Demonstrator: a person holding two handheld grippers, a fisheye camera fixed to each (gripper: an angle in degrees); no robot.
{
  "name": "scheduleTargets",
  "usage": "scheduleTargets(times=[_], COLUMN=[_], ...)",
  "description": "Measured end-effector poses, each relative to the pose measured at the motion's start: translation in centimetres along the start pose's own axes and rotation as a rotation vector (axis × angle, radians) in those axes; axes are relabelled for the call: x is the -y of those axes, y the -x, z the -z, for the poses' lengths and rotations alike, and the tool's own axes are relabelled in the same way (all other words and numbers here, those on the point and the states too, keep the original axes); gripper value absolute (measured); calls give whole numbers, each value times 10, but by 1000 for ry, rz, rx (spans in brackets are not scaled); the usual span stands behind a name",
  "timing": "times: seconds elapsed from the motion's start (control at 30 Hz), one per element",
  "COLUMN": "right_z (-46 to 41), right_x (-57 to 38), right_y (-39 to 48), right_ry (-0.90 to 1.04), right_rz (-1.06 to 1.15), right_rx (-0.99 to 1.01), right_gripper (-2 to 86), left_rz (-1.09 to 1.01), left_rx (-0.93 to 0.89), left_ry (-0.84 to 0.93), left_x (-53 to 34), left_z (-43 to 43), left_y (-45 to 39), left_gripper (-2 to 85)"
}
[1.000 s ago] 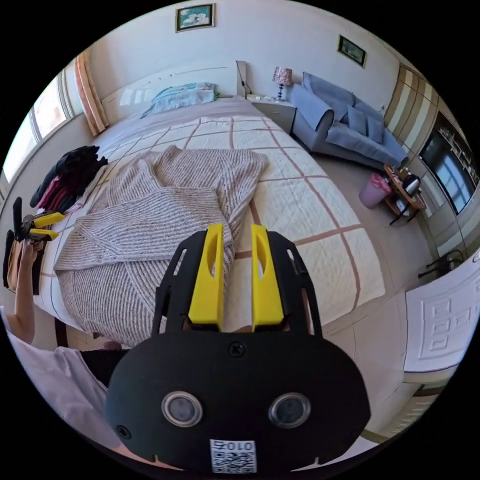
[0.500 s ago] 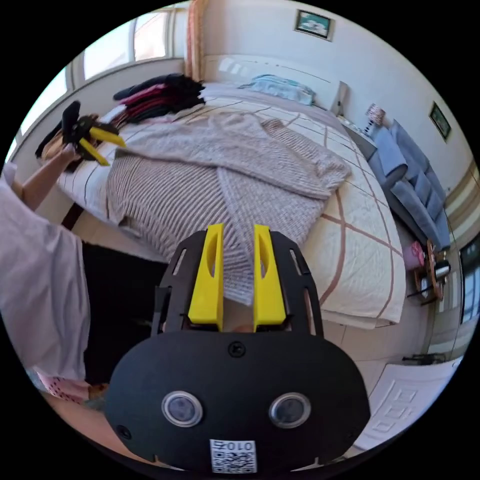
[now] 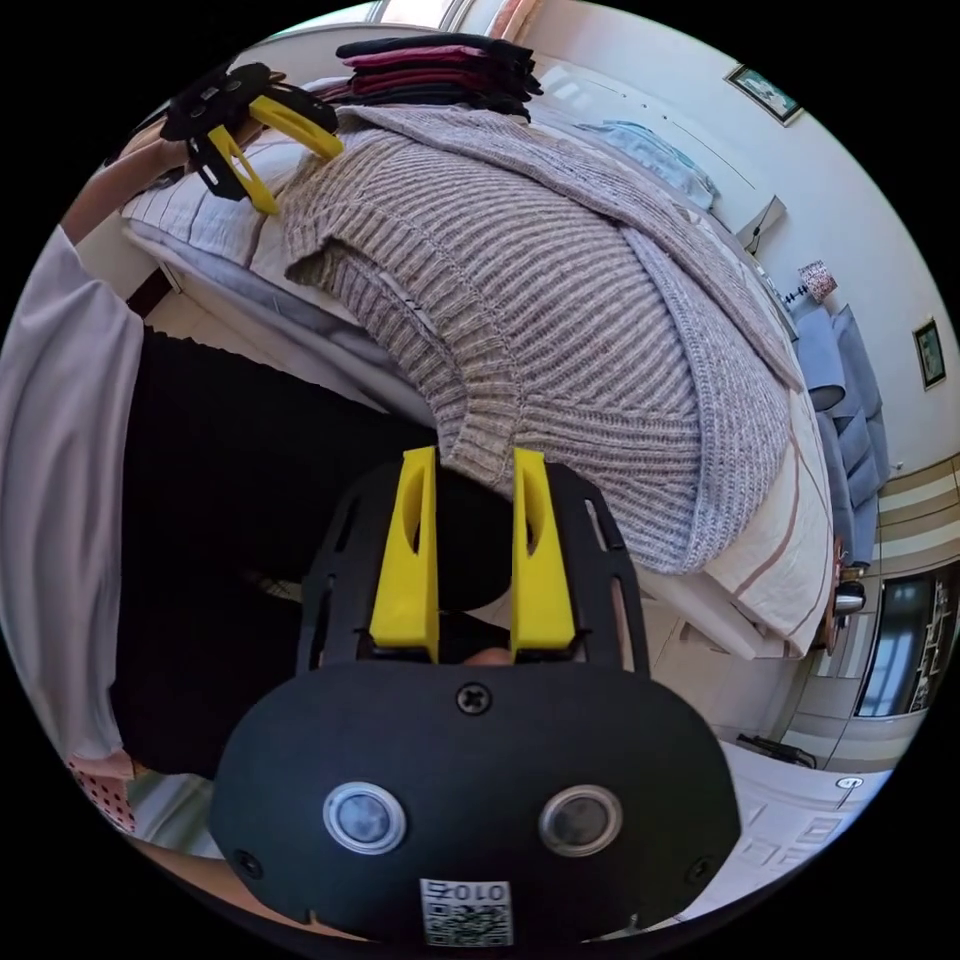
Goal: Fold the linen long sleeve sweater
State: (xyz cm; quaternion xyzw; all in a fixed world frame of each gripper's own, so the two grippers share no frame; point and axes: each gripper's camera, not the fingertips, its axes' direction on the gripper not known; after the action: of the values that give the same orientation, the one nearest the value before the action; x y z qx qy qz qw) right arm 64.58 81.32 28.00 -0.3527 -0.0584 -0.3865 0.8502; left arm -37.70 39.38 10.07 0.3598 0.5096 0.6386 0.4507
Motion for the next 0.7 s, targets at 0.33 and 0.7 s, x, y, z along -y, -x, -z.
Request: scheduleTargets(times=[0.33, 0.7], right_z=[41, 121], right_x=[-28, -60], right_y=[-3, -10], right_ry=[-84, -280], right_rz=[-113, -164], right_rx=[60, 12], right_gripper=[39, 38], left_rz=[-8, 40], left_rx=[12, 77], left_ry=[12, -25], left_x=[22, 29], left_z=[28, 65], left_y=[-34, -43], left_gripper=[160, 164])
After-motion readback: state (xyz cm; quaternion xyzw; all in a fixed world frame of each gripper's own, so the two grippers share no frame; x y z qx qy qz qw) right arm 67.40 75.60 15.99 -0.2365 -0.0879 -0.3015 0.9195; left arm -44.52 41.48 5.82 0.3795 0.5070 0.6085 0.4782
